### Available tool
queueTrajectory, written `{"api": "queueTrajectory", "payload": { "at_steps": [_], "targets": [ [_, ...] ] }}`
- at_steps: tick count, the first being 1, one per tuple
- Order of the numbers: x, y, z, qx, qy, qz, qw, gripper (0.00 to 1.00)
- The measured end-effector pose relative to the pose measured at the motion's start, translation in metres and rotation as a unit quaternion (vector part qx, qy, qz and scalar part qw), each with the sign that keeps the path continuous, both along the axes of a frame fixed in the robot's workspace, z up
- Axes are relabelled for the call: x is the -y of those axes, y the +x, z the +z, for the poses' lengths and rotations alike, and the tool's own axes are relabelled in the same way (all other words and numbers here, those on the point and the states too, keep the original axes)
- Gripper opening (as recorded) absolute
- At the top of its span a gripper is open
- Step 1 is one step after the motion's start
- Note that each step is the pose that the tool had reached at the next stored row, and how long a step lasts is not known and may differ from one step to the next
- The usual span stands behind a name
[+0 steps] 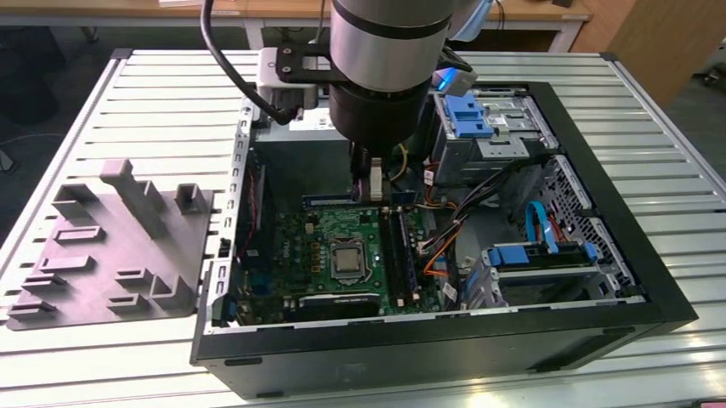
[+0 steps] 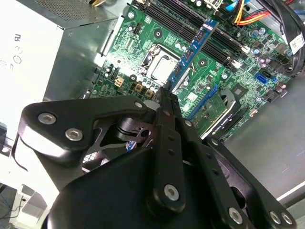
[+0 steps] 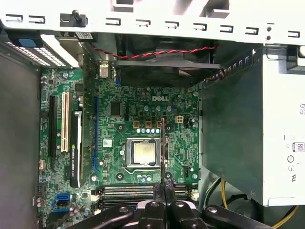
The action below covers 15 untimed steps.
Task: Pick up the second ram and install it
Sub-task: 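Insert the second ram into the second slot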
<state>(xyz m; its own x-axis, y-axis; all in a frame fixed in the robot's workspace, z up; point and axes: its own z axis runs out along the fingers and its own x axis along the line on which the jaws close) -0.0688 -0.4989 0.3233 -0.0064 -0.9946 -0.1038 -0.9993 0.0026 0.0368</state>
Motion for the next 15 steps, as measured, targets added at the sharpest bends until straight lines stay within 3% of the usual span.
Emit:
{"api": "queueTrajectory", "payload": {
  "at_steps": [9, 15],
  "targets": [
    [0.0, 0.0002, 0.0, 0.0, 0.0001, -0.004, 1.0, 0.11],
    [0.0, 0.0001, 0.0, 0.0, 0.0, -0.053, 0.9986, 0.11]
  ]
}}
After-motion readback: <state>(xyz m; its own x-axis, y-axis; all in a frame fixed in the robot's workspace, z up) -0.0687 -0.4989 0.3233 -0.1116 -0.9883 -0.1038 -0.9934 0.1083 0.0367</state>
